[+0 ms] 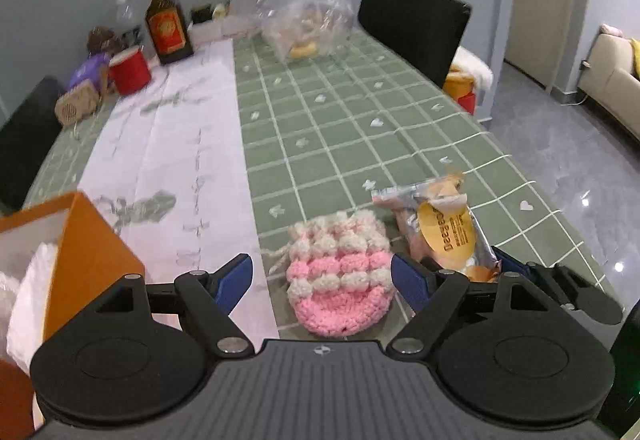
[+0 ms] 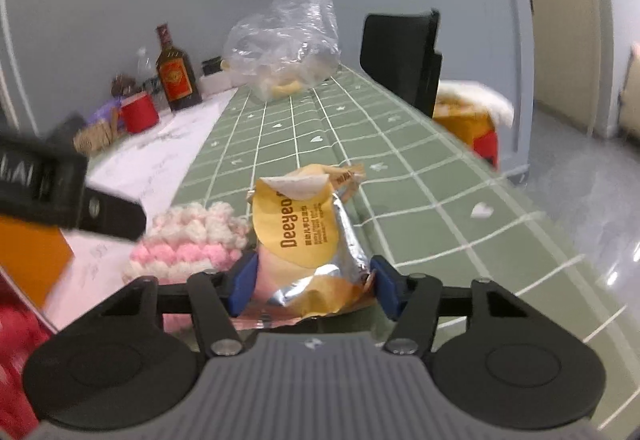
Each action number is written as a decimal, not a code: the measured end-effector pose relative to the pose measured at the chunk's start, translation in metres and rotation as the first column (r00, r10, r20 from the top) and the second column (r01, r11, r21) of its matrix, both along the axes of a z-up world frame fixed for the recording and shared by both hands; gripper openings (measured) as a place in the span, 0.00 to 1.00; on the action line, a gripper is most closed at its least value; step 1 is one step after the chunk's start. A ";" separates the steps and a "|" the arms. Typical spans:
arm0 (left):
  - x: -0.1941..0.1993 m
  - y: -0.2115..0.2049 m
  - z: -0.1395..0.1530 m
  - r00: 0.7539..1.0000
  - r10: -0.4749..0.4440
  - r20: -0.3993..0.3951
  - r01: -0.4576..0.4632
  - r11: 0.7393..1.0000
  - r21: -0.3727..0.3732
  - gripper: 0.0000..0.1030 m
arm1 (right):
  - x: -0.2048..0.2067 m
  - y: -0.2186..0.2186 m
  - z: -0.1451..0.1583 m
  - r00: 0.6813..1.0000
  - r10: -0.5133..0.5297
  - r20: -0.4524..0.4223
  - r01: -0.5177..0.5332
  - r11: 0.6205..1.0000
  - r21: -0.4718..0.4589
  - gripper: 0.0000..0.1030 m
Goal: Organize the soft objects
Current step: 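Grasp the pink-and-white crochet pouch with the left tool while the right tool grasps the Deeyeo snack bag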
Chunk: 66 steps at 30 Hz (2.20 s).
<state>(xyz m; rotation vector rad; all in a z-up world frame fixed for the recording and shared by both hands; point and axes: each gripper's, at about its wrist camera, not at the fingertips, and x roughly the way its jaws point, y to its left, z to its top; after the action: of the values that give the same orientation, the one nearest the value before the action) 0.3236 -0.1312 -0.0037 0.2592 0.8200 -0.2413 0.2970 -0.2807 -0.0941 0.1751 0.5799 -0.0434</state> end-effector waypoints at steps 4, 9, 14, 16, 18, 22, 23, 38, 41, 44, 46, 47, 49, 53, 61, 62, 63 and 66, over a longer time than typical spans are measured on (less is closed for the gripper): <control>-0.007 -0.004 0.000 0.998 -0.044 0.038 0.043 0.999 0.023 0.90 | -0.010 -0.004 0.007 0.999 -0.005 -0.051 0.003 0.999 -0.034 0.57; -0.008 -0.005 0.000 0.996 -0.067 0.052 0.067 0.998 0.004 0.90 | -0.029 0.001 0.016 0.995 -0.007 -0.095 -0.006 0.990 -0.142 0.60; -0.007 -0.005 0.003 0.995 -0.052 0.087 0.053 0.999 -0.013 0.89 | -0.026 -0.006 0.013 0.999 -0.004 -0.053 -0.001 0.996 -0.092 0.77; -0.004 -0.007 0.003 0.995 -0.050 0.088 0.052 0.998 -0.019 0.89 | -0.021 -0.007 0.007 0.998 0.001 -0.056 -0.004 0.999 -0.049 0.77; 0.002 -0.013 0.001 0.995 -0.061 0.082 0.062 0.998 -0.012 0.89 | -0.018 -0.010 0.000 0.999 -0.011 -0.035 0.010 1.000 -0.015 0.72; 0.018 -0.030 -0.006 0.998 -0.052 0.032 0.052 0.999 0.004 0.89 | -0.012 -0.007 -0.003 0.999 0.010 -0.051 -0.012 0.999 -0.038 0.56; 0.024 -0.033 -0.009 0.999 -0.041 0.004 0.041 0.999 0.003 0.89 | -0.011 -0.007 -0.002 0.998 0.008 -0.057 -0.010 0.999 -0.034 0.56; 0.081 -0.020 -0.059 0.942 0.201 -0.271 -0.213 0.977 -0.017 0.94 | -0.014 -0.007 -0.002 0.998 -0.021 -0.066 0.018 0.999 -0.045 0.56; 0.083 -0.021 -0.065 0.937 0.187 -0.296 -0.193 0.981 0.008 0.95 | -0.015 -0.008 -0.002 0.998 -0.022 -0.062 0.019 0.999 -0.042 0.56; 0.080 -0.023 -0.068 0.937 0.163 -0.310 -0.164 0.986 0.023 0.83 | -0.015 -0.007 -0.002 0.998 -0.020 -0.061 0.017 0.999 -0.050 0.56; 0.075 -0.028 -0.067 0.947 0.136 -0.292 -0.134 0.991 0.030 0.74 | -0.014 -0.006 -0.001 0.998 -0.015 -0.063 0.012 0.998 -0.056 0.56; 0.074 -0.029 -0.066 0.949 0.128 -0.288 -0.124 0.992 0.032 0.71 | -0.014 -0.006 -0.001 0.998 -0.014 -0.063 0.011 0.998 -0.056 0.55; 0.074 -0.029 -0.065 0.950 0.127 -0.284 -0.122 0.992 0.033 0.66 | -0.015 -0.006 -0.002 0.998 -0.014 -0.063 0.011 0.998 -0.055 0.55; 0.072 -0.028 -0.063 0.956 0.101 -0.276 -0.098 0.995 0.024 0.58 | -0.016 -0.006 -0.003 0.998 -0.021 -0.057 0.018 0.999 -0.047 0.55; 0.043 -0.019 -0.025 0.989 -0.014 -0.147 -0.004 0.993 -0.118 0.35 | -0.014 -0.009 -0.003 0.998 -0.033 -0.055 0.032 0.999 -0.027 0.55; 0.037 -0.018 -0.015 0.992 -0.039 -0.124 0.020 0.989 -0.149 0.35 | -0.014 -0.009 -0.003 0.998 -0.034 -0.054 0.032 0.999 -0.027 0.55; 0.031 -0.018 -0.008 0.994 -0.049 -0.100 0.033 0.987 -0.159 0.35 | -0.014 -0.009 -0.003 0.998 -0.034 -0.053 0.032 0.999 -0.029 0.55; 0.019 -0.021 0.009 0.997 -0.047 -0.057 0.039 0.990 -0.135 0.33 | -0.015 -0.009 -0.004 0.998 -0.035 -0.051 0.033 0.999 -0.025 0.55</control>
<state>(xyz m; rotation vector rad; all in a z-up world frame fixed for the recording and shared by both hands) 0.3423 -0.1519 0.0053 0.1439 0.8548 -0.3445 0.2818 -0.2896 -0.0977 0.1604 0.6271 -0.0882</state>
